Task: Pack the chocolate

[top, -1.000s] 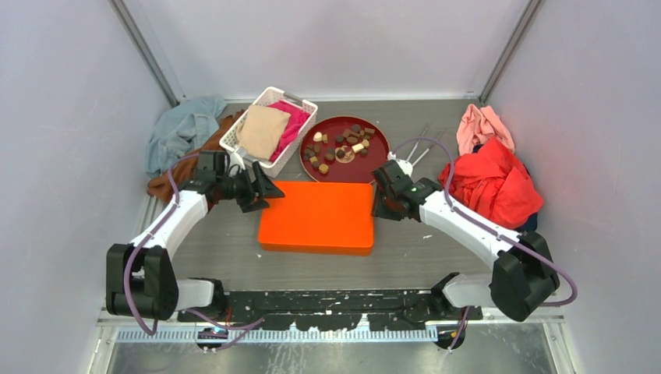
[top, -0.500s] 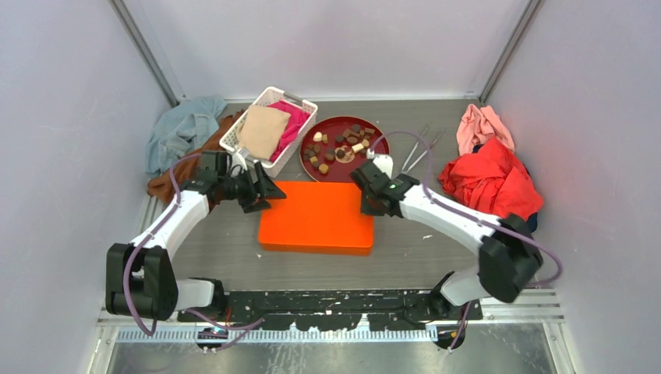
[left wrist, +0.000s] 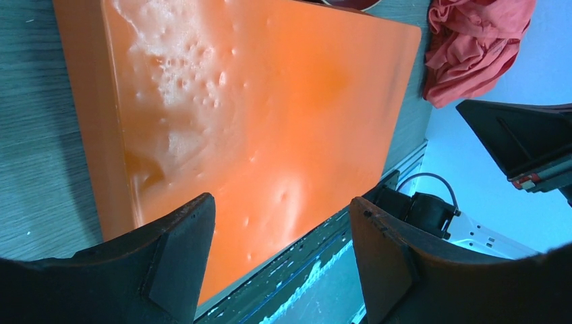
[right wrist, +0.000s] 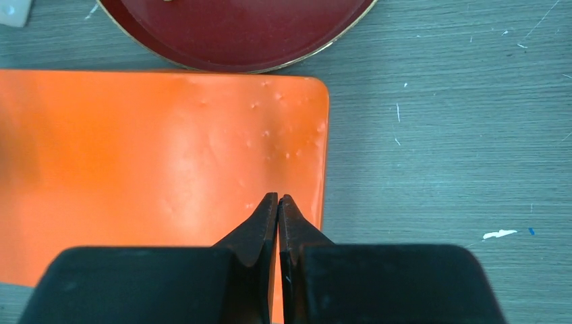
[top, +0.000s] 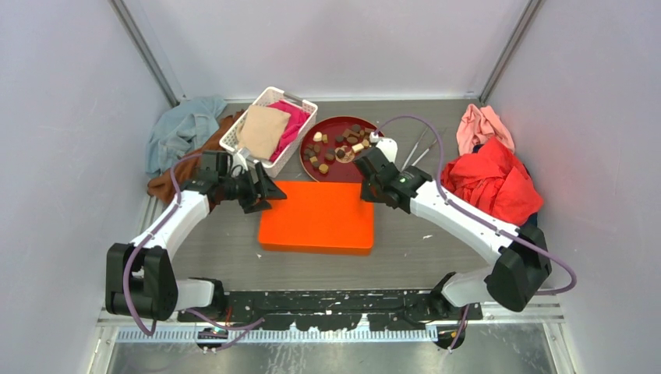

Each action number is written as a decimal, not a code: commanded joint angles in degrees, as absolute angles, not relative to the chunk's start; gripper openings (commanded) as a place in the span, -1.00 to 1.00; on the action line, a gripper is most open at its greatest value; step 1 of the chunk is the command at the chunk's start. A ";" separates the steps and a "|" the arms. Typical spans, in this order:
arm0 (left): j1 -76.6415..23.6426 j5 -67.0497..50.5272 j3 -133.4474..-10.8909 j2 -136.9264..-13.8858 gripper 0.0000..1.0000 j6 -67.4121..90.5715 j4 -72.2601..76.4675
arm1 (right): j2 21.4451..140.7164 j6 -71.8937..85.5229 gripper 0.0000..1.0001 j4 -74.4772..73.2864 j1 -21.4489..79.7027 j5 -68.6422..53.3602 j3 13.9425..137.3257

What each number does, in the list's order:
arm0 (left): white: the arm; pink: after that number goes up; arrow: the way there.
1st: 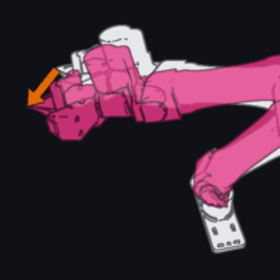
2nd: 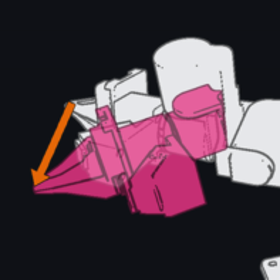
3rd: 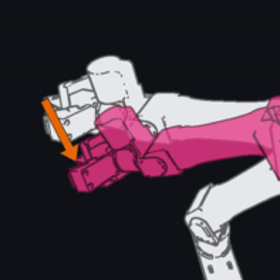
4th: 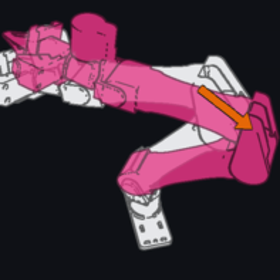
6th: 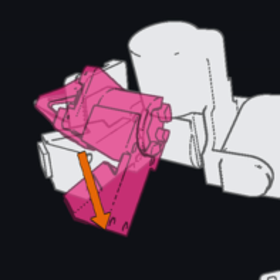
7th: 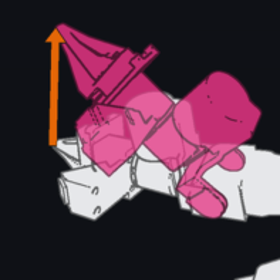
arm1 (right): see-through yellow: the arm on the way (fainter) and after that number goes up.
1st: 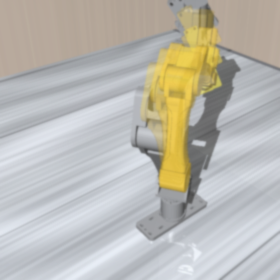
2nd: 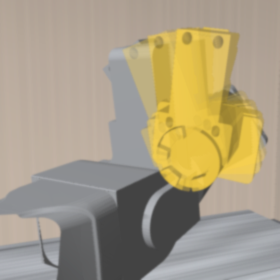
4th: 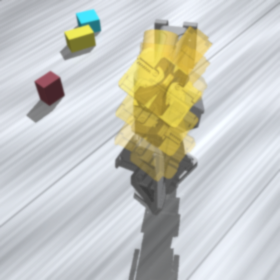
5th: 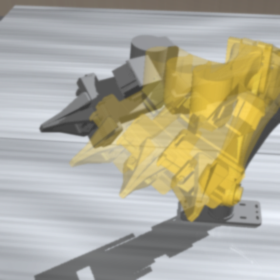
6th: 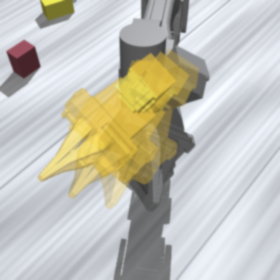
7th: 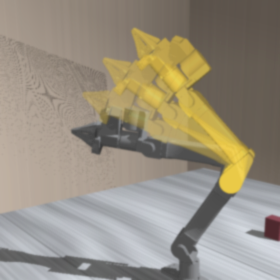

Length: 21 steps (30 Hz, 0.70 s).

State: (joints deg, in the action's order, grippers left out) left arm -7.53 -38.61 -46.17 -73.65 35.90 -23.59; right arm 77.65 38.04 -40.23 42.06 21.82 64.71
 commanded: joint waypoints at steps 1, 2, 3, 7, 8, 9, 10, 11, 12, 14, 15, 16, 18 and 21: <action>-7.91 -38.83 -48.61 -72.99 0.46 35.68 -22.88 | 81.34 36.27 -0.81 -37.83 40.54 22.90 66.57; -7.95 -38.77 -49.18 -72.99 0.46 35.64 -23.14 | 81.74 35.97 -0.81 -37.07 40.38 23.04 67.26; -8.04 -38.46 -49.74 -72.91 0.47 35.54 -23.34 | 81.98 35.61 -0.81 -36.30 40.16 23.48 67.82; -8.00 -37.56 -52.10 -73.23 0.47 34.87 -24.32 | 84.12 34.44 -0.81 -35.64 38.14 23.92 70.84; -8.00 -37.73 -52.52 -73.60 0.47 34.78 -24.61 | 84.56 34.37 -0.81 -35.37 37.84 23.51 70.99; -8.04 -37.79 -52.83 -73.85 0.47 34.59 -24.83 | 85.06 34.36 -0.81 -34.68 37.24 22.84 70.56; -8.00 -37.73 -52.98 -74.02 0.47 34.55 -24.87 | 85.58 34.41 -0.82 -33.85 36.78 21.90 69.82; -8.00 -37.64 -53.00 -74.13 0.47 34.54 -24.75 | 86.29 34.57 -0.81 -32.79 36.38 21.01 68.43; -8.00 -37.69 -52.88 -74.24 0.47 34.59 -24.61 | 87.47 34.78 -0.82 -31.64 35.78 20.07 66.95; -8.00 -37.69 -52.60 -74.56 0.47 34.64 -24.17 | 90.66 35.22 -0.83 -29.42 34.50 18.43 63.88; -8.00 -37.73 -52.42 -74.82 0.47 34.71 -23.99 | 92.49 35.32 -0.86 -28.90 33.79 17.70 62.96; -8.00 -37.85 -52.27 -75.15 0.47 34.72 -23.92 | 93.90 35.48 -0.89 -29.18 33.34 16.93 62.92; -8.00 -38.05 -52.19 -75.51 0.47 34.71 -23.95 | 94.25 35.39 -0.93 -30.64 33.09 15.75 64.08; -8.00 -37.81 -51.91 -75.41 0.46 34.46 -23.98 | 88.76 34.97 -0.90 -31.63 33.13 15.10 66.36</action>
